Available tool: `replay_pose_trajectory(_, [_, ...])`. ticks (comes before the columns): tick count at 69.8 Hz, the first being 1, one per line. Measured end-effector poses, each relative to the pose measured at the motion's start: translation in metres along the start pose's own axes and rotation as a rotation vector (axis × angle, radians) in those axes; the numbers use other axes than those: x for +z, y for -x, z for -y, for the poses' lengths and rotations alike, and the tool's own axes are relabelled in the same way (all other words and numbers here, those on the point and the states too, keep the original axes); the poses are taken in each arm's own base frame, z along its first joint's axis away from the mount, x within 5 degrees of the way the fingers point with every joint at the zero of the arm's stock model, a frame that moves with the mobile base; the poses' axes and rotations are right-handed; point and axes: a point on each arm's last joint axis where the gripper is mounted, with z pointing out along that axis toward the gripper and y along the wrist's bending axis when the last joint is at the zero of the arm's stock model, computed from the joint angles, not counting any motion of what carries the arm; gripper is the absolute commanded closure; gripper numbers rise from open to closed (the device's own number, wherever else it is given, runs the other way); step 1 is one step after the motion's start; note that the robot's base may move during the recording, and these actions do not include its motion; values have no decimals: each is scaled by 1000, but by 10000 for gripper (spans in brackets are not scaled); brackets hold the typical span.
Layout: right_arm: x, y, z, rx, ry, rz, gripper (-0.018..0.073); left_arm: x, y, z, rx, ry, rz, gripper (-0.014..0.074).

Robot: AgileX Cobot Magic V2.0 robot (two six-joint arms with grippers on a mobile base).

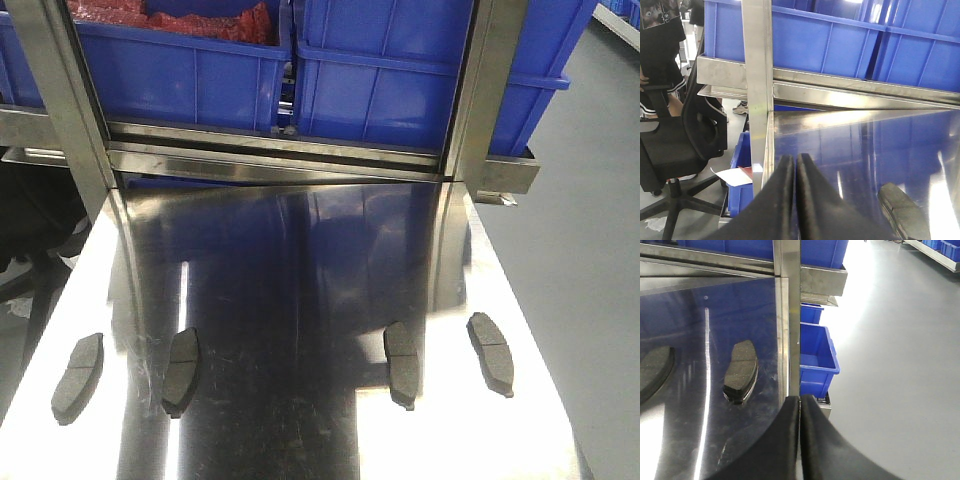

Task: Move and align brake pads A on conveyor

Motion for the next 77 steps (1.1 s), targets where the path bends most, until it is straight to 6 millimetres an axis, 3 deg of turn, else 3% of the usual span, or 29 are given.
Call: replay_pose_trajectory(77, [0,0,0,0,0,0,564,0,2,0,0,0,24,603])
